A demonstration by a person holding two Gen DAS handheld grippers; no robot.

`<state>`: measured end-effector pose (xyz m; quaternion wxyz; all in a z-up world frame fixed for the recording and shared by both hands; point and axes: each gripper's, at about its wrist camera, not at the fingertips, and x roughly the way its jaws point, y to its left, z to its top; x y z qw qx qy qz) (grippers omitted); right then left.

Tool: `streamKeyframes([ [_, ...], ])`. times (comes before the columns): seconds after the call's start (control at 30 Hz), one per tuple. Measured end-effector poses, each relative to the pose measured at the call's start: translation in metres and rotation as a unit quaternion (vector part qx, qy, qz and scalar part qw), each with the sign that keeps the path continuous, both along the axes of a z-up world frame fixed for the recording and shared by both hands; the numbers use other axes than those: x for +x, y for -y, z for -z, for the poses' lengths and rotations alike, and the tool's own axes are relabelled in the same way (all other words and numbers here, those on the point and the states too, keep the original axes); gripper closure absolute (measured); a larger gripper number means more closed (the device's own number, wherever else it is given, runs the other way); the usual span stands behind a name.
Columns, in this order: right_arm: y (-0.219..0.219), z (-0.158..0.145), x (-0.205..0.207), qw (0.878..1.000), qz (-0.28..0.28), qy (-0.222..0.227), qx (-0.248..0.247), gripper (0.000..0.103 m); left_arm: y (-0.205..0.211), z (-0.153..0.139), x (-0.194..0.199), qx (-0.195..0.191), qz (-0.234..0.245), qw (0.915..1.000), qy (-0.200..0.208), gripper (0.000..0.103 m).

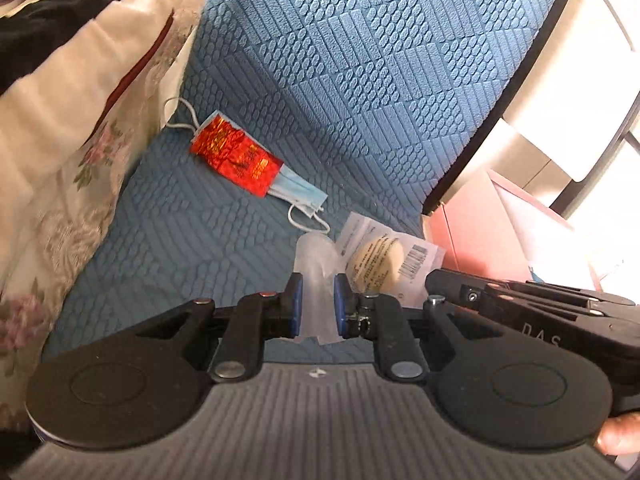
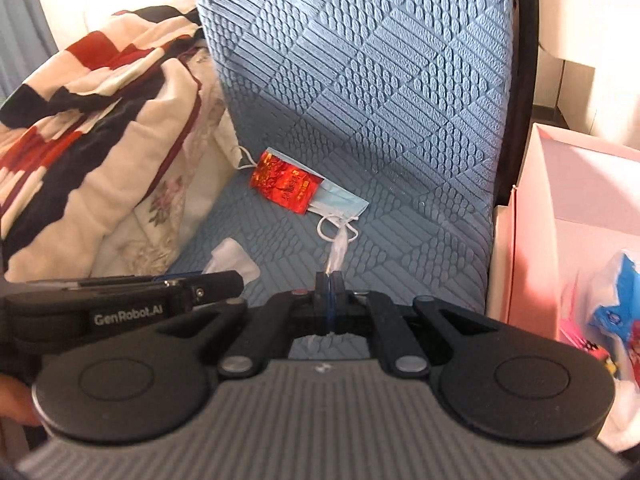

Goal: Organize soft objects
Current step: 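Grasp the clear plastic piece with the left tool while the right tool grasps the white packet, then lift the clear piece with the left tool while the right tool lifts the white packet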

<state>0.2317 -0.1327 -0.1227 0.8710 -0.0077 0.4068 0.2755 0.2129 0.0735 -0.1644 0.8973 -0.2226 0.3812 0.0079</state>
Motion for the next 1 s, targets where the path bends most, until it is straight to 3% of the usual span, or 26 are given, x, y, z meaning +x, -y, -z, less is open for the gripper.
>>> streamKeyframes([
  [0.37,0.016,-0.024,-0.019,1.000,0.014,0.018,0.003,0.100,0.024,-0.010,-0.023,-0.007,0.016,0.9998,-0.009,0.084],
  [0.5,0.020,-0.012,-0.018,1.000,0.017,-0.001,-0.007,0.099,0.033,-0.012,-0.024,-0.005,0.020,0.9998,-0.008,0.084],
  [0.7,0.008,0.023,-0.024,0.998,0.017,0.009,-0.060,0.095,0.037,-0.005,-0.025,0.001,0.016,0.9997,-0.017,0.084],
  [0.73,0.007,0.029,-0.022,0.998,0.021,0.007,-0.066,0.092,0.036,-0.002,-0.025,-0.002,0.015,0.9997,-0.019,0.084],
  [0.8,0.003,0.040,-0.018,0.997,0.033,0.003,-0.074,0.050,0.033,0.002,-0.025,-0.002,0.012,0.9997,-0.023,0.084],
  [0.87,0.000,0.049,-0.014,0.997,0.043,0.001,-0.068,0.032,0.029,0.006,-0.026,-0.005,0.008,0.9996,-0.026,0.084],
  [1.0,-0.010,0.071,0.001,0.996,0.048,-0.021,-0.077,0.032,0.020,0.013,-0.025,-0.013,0.000,0.9995,-0.028,0.084],
])
